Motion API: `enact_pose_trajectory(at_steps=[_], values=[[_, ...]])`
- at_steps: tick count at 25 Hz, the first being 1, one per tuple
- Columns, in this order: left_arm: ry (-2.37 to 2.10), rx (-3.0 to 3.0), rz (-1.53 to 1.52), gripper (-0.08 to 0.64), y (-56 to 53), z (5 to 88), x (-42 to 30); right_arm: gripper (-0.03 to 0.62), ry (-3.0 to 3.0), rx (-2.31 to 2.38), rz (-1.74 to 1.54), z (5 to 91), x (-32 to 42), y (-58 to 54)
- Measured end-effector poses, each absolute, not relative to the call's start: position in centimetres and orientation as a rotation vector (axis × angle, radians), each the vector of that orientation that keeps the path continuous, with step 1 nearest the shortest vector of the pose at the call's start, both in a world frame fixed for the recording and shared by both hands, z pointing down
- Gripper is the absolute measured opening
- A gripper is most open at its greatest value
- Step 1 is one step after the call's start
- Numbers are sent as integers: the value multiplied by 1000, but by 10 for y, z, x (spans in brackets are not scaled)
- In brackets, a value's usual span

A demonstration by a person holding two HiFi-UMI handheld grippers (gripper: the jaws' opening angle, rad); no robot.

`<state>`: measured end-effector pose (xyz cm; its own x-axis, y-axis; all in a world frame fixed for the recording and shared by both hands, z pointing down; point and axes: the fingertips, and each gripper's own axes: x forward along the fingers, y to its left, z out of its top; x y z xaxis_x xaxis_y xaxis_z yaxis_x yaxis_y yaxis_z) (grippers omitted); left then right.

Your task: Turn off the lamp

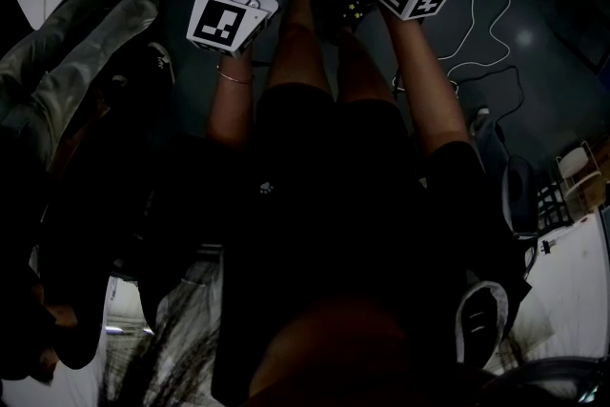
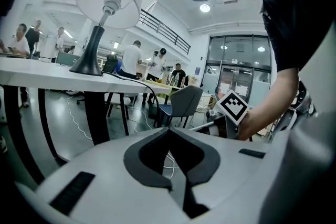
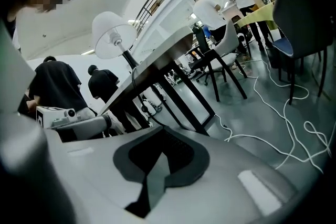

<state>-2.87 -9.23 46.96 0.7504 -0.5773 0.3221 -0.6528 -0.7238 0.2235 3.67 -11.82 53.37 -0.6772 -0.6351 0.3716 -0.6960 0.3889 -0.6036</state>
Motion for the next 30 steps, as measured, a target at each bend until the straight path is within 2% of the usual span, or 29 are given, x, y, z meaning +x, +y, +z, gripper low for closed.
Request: enact_pose_trajectory(at_steps=[17,30], values=[[-994,2636,326,6,-107,425,-22,0,-2657,1293,1128,455,54,-118],[-916,2804,270,6,-35,343,-28,0,-2783,1429,975,365,46,-48]])
